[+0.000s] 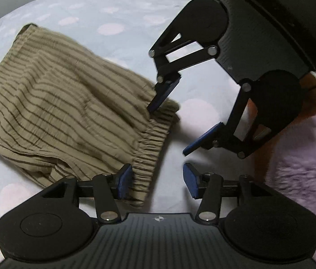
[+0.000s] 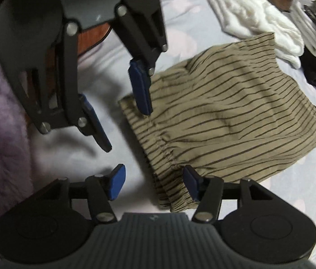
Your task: Fold clothes
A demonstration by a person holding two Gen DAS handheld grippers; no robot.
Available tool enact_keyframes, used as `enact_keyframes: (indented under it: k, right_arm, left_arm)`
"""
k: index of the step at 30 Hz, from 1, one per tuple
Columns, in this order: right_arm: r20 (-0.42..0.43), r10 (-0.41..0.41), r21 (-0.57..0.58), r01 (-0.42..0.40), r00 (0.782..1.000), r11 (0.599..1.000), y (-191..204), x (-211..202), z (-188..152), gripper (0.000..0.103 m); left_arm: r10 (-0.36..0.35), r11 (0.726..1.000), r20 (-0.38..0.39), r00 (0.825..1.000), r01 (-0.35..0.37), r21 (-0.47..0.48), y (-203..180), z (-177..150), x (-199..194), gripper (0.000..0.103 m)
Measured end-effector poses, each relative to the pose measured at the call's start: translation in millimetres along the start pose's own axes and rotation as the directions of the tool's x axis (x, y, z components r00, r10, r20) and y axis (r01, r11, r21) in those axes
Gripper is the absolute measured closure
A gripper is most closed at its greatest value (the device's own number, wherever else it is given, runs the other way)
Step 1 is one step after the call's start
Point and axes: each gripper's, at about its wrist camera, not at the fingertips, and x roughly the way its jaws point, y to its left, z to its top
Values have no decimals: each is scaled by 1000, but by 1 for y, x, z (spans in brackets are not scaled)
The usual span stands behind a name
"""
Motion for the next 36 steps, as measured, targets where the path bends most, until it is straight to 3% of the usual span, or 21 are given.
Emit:
enact_keyframes:
  k: [10, 15, 21, 24, 26, 32, 36]
  right_arm:
    - [-27, -49, -85, 47, 998, 995, 1, 32, -13, 40]
    - [-2, -138, -171, 136, 990, 976, 13, 34, -14, 39]
    - [25, -322, -343, 311, 946, 886, 35, 40, -20, 50]
    - [29, -373, -382, 355, 927, 853, 42, 42, -23, 64]
    - [44, -405, -394, 389, 913, 833, 44, 40, -24, 66]
    - [59, -302, -102, 307, 951, 946, 8, 9, -15, 73]
    - [102, -222, 111, 210, 970, 971, -20, -9, -13, 75]
  left_arm:
    - [-10, 998, -31, 999, 9, -56, 26, -6, 27, 44]
    - [-36, 997, -23, 999, 34, -75, 31, -10, 28, 42]
    - [-36, 996, -24, 999, 34, -84, 32, -14, 28, 42]
    - [-29, 996, -21, 999, 27, -84, 30, -17, 27, 42]
    - [-16, 997, -22, 1000, 14, -73, 27, -19, 26, 41]
    - [83, 996, -27, 996, -82, 39, 2, -26, 26, 37]
    - [172, 980, -26, 985, -168, 108, -13, -20, 31, 36]
